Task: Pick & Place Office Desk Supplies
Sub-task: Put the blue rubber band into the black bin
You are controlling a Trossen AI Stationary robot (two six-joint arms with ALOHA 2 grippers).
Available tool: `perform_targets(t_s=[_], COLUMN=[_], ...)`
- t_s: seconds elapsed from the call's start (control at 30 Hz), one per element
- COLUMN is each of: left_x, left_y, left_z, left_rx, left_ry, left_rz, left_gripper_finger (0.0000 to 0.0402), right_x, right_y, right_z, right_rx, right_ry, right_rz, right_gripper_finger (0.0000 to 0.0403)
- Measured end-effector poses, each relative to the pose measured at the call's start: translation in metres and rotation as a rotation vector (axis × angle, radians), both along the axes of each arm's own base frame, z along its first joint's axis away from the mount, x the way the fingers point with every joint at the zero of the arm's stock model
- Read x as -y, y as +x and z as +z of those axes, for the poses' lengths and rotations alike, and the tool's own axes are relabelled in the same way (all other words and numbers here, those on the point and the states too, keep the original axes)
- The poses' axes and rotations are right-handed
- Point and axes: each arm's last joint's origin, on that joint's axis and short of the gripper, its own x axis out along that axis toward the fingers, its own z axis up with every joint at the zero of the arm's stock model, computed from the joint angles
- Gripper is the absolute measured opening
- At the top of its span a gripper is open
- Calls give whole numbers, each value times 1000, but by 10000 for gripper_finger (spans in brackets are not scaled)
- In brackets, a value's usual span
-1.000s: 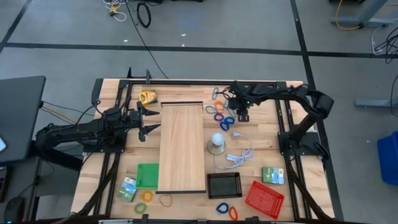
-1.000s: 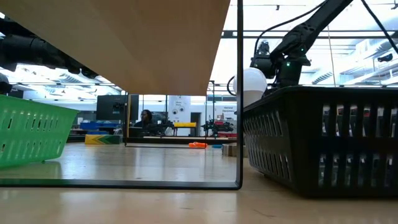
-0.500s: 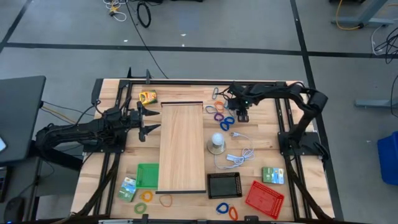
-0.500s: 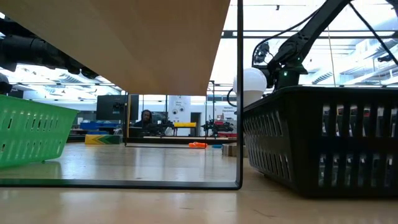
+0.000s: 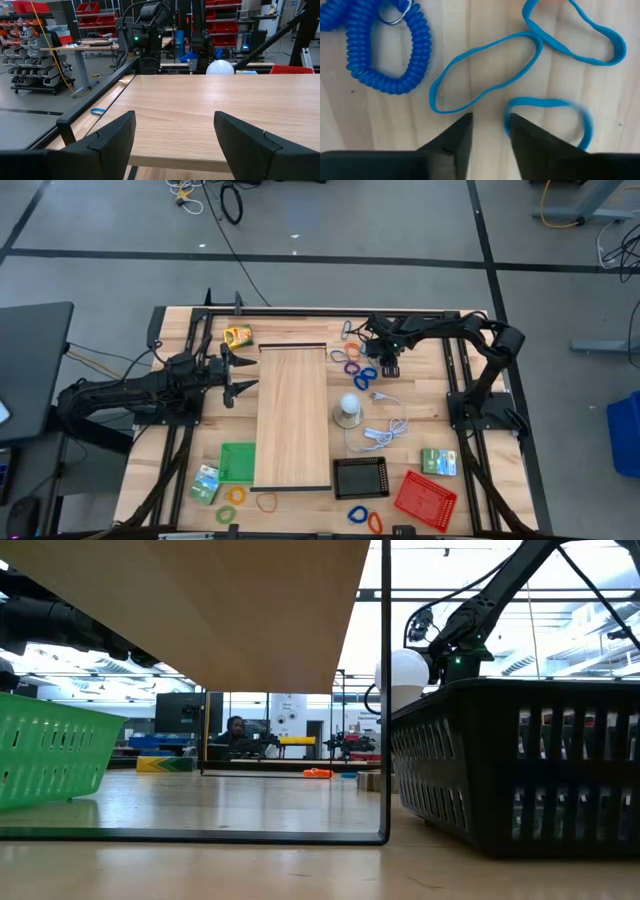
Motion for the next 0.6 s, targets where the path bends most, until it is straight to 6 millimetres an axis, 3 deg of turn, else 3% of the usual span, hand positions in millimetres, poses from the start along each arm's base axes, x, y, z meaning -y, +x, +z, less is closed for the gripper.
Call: perform_targets(t_s=[0.23,0.43,0.6], left_x=[0,0,0], left_y=[0,0,0], left_z=[0,0,0], left_rx=[0,0,0], left_ry=[0,2,2], left_rz=[0,0,0], left_gripper_finger=[273,273,273], right_x=[2,-1,-15], right_y=[1,2,5], right_z=[0,0,4], right_rx=[2,-7,-40], right_ry=[-29,-29,-52], right_rz=[-9,-44,-44], right_gripper_finger=[15,4,2])
